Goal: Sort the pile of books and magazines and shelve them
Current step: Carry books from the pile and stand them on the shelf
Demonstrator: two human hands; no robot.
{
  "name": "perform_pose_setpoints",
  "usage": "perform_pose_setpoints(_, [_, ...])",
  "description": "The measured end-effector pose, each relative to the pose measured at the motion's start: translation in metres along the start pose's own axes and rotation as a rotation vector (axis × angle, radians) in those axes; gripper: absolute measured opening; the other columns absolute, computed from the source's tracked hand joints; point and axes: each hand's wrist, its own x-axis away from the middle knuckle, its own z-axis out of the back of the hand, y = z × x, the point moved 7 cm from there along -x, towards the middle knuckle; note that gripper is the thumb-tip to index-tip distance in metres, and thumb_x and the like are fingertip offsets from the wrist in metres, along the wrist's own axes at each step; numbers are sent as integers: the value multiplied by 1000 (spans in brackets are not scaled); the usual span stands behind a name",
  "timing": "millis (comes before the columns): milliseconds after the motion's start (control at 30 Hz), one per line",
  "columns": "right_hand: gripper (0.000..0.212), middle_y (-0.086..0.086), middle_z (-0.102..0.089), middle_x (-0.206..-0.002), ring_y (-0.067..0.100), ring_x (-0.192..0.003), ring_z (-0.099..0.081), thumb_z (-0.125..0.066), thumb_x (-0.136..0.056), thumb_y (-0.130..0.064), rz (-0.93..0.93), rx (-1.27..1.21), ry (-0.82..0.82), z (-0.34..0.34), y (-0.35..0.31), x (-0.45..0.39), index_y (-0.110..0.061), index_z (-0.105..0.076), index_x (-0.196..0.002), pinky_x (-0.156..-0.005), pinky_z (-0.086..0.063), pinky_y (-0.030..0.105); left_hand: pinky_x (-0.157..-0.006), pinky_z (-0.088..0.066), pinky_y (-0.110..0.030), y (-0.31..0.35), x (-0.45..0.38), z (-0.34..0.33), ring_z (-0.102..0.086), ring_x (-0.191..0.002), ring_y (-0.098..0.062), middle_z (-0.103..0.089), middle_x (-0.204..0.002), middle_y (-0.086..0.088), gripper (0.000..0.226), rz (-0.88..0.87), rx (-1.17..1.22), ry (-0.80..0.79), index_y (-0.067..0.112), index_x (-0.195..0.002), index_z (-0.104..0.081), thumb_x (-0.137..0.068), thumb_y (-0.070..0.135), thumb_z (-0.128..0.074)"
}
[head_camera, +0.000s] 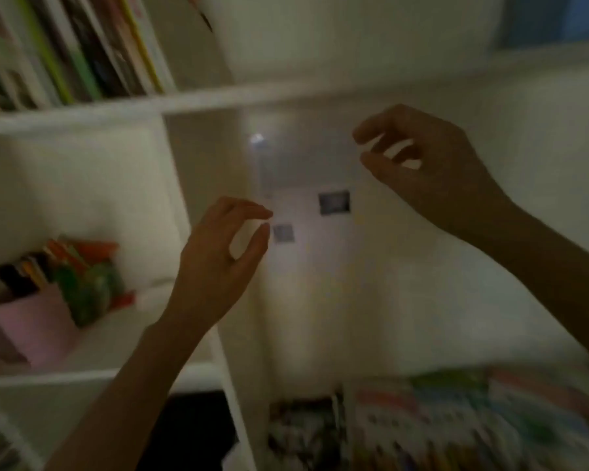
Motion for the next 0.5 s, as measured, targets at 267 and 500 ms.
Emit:
perform_pose_setpoints(267, [20,4,-56,-114,16,-93,-57,-57,-92,-14,-686,112,-446,15,180,246,-20,-55,-110,-77,-47,25,-75,-30,2,45,154,-221,-55,-95,-10,-58,-101,1,17,393,269,-496,11,-105,-64,-91,19,-58])
perform_pose_setpoints(500, [27,13,-55,-112,28,-99,-56,-50,-94,-4,-1204,50,-529,42,264,419,-10,-52,-121,-87,-46,35,-68,-38,-8,85,262,-344,-55,-90,-15,-51,-93,7,15,594,360,-813,17,-105,-60,-90,20,-59])
